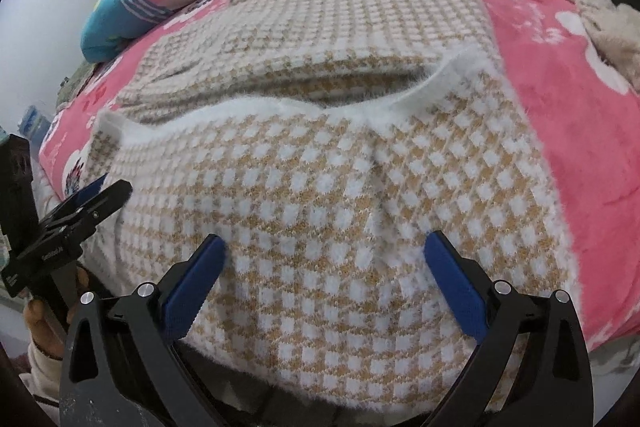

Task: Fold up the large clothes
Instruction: 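Lay the hem down on the coat and open both tools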

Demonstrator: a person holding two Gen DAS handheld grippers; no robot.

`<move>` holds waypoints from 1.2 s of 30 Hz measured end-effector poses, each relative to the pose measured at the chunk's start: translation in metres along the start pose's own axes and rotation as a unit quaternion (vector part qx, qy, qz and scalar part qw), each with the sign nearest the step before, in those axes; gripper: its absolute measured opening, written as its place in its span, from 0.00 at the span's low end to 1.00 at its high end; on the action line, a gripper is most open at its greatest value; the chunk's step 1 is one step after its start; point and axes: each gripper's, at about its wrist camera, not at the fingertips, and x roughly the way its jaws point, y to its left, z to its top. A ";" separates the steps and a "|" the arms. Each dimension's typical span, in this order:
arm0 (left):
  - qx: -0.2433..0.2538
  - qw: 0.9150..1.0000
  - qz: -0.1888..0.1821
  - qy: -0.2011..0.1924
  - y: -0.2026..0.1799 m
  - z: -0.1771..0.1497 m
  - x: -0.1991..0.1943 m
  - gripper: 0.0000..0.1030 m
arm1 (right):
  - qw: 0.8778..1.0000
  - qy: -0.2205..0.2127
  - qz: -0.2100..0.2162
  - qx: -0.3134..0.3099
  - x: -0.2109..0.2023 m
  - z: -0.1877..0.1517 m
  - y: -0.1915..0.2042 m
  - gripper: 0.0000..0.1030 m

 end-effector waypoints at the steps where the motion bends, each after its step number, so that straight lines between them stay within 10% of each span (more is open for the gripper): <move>1: -0.001 1.000 -0.001 0.000 0.001 0.000 0.000 0.95 | 1.000 0.002 0.002 0.000 -0.002 -0.001 0.001 0.92; 17: 0.030 0.999 0.007 -0.010 -0.003 -0.005 -0.002 0.95 | 1.000 -0.016 -0.001 0.012 -0.004 -0.001 -0.007 0.93; 27: 0.036 0.996 0.029 -0.081 0.006 -0.010 -0.032 0.95 | 1.000 -0.020 -0.009 0.016 -0.012 -0.007 -0.001 0.92; 36: 0.096 0.989 -0.031 -0.110 -0.015 -0.019 -0.050 0.94 | 0.998 -0.065 -0.005 -0.019 -0.035 0.002 0.026 0.92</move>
